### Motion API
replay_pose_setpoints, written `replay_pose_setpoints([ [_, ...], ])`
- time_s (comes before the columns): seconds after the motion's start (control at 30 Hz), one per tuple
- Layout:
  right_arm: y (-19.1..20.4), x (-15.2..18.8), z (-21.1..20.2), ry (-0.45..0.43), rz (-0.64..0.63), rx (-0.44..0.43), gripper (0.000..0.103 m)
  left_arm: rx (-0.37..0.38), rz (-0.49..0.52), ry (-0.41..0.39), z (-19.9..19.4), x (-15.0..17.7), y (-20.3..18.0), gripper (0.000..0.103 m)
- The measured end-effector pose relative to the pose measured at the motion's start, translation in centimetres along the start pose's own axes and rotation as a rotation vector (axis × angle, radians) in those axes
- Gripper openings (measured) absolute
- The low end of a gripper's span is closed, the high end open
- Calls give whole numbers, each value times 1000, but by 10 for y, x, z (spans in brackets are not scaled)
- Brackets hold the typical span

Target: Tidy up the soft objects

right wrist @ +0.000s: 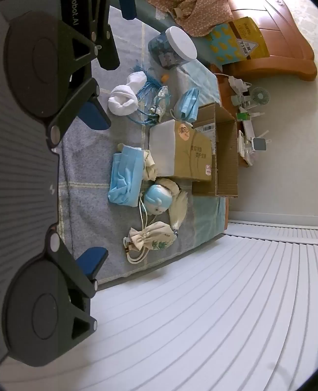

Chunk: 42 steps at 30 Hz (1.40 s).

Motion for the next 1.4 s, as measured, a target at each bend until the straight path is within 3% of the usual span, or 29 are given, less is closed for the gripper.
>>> replay_pose_setpoints([
  [1.4,-2,-5,-5,-11,-12,15,103,7,-3,-4,1,-3,-2,102],
])
Point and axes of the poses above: each gripper's, at about its wrist camera, not at the fingertips, and z roughly the way its jaws point, y to its left, x to its underside, the point moved 10 cm from there along z, roughly the way its jaws point, and after that the axes turned 15 degrees about -x, right-handed, at the moved point
